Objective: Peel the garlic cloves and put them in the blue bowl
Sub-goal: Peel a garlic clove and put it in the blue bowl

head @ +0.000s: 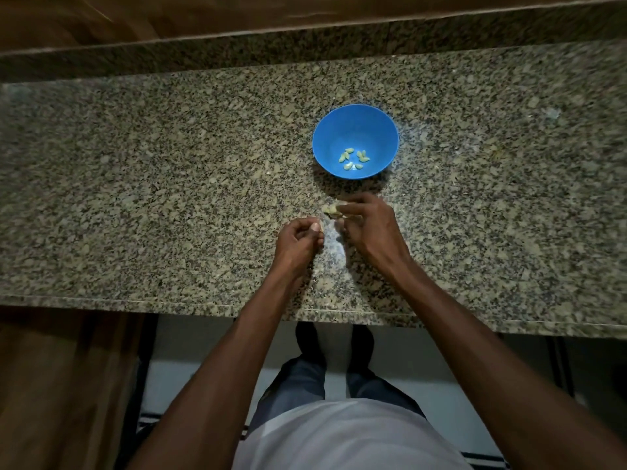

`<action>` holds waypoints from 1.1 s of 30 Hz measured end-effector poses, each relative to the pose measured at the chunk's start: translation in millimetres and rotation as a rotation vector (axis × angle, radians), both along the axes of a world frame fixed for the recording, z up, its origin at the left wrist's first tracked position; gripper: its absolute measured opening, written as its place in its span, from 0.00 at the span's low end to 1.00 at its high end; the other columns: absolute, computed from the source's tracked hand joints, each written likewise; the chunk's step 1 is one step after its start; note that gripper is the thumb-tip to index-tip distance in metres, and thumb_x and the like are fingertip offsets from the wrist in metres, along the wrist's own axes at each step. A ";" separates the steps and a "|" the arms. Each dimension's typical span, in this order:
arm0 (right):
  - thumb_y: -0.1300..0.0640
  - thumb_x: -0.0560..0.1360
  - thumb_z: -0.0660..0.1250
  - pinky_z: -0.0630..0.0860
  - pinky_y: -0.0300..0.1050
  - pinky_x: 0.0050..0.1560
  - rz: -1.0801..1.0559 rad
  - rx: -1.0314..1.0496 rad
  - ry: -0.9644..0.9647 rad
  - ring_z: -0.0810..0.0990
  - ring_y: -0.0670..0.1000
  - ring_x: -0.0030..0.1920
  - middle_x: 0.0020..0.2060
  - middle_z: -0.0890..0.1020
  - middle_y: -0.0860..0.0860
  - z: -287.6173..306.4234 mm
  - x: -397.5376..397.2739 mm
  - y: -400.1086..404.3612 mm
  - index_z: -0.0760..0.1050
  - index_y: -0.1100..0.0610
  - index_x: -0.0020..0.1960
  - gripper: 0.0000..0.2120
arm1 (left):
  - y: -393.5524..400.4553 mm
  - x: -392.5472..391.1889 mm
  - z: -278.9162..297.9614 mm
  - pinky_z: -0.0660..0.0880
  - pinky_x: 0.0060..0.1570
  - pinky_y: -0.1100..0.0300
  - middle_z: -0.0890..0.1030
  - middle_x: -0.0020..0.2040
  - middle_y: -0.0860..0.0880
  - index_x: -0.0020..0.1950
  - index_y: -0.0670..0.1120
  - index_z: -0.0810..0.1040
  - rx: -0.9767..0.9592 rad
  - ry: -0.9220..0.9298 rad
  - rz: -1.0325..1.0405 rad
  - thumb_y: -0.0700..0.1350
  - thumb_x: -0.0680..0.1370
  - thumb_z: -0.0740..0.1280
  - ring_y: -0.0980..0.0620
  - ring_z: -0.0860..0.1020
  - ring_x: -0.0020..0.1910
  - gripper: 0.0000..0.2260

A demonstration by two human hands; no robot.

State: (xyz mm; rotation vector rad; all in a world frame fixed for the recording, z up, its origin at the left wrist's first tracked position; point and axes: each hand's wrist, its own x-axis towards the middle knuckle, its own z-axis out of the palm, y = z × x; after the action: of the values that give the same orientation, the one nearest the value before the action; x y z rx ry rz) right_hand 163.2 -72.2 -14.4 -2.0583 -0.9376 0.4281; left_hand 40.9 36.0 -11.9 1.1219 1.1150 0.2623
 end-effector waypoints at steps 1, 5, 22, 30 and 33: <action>0.60 0.79 0.73 0.82 0.44 0.58 0.002 0.023 0.121 0.84 0.49 0.57 0.59 0.86 0.54 1.9 -2.4 -0.2 0.86 0.58 0.61 0.12 | -0.3 0.2 0.2 0.78 0.51 0.51 0.81 0.44 0.45 0.57 0.40 0.79 -0.003 -0.004 -0.019 0.36 0.84 0.66 0.52 0.79 0.40 0.04; 0.54 0.76 0.78 0.81 0.36 0.45 -0.083 0.026 0.491 0.87 0.42 0.47 0.48 0.89 0.49 -1.5 -8.8 3.5 0.88 0.56 0.57 0.11 | -3.6 1.0 2.8 0.81 0.45 0.55 0.84 0.49 0.39 0.63 0.36 0.76 -0.035 -0.037 -0.024 0.38 0.81 0.71 0.50 0.82 0.41 0.12; 0.61 0.77 0.76 0.87 0.57 0.42 -0.135 -0.051 0.465 0.88 0.53 0.37 0.36 0.88 0.51 -10.0 -1.6 -4.9 0.87 0.58 0.49 0.02 | -0.3 -15.7 -5.9 0.78 0.43 0.59 0.82 0.47 0.49 0.56 0.47 0.82 0.293 0.133 -0.144 0.39 0.85 0.65 0.56 0.78 0.41 0.07; 0.59 0.76 0.77 0.87 0.55 0.43 -0.102 -0.062 0.352 0.88 0.48 0.37 0.35 0.87 0.50 -10.1 1.4 -6.0 0.86 0.57 0.45 0.02 | -5.3 -18.2 -2.7 0.82 0.50 0.54 0.81 0.47 0.45 0.58 0.41 0.80 0.242 0.070 -0.136 0.37 0.84 0.66 0.52 0.79 0.42 0.05; 0.61 0.78 0.74 0.87 0.55 0.45 -0.101 -0.068 0.360 0.88 0.48 0.39 0.39 0.88 0.51 -9.5 2.1 -5.9 0.87 0.58 0.51 0.04 | -7.0 -17.3 -1.1 0.84 0.50 0.52 0.81 0.48 0.42 0.59 0.38 0.79 0.237 0.061 -0.140 0.36 0.84 0.66 0.49 0.81 0.43 0.05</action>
State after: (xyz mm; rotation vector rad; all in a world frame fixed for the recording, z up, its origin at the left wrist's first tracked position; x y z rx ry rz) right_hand 165.3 -78.0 -23.8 -1.9899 -0.6074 0.7554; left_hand 23.6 29.0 -13.0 1.4202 1.0728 0.2559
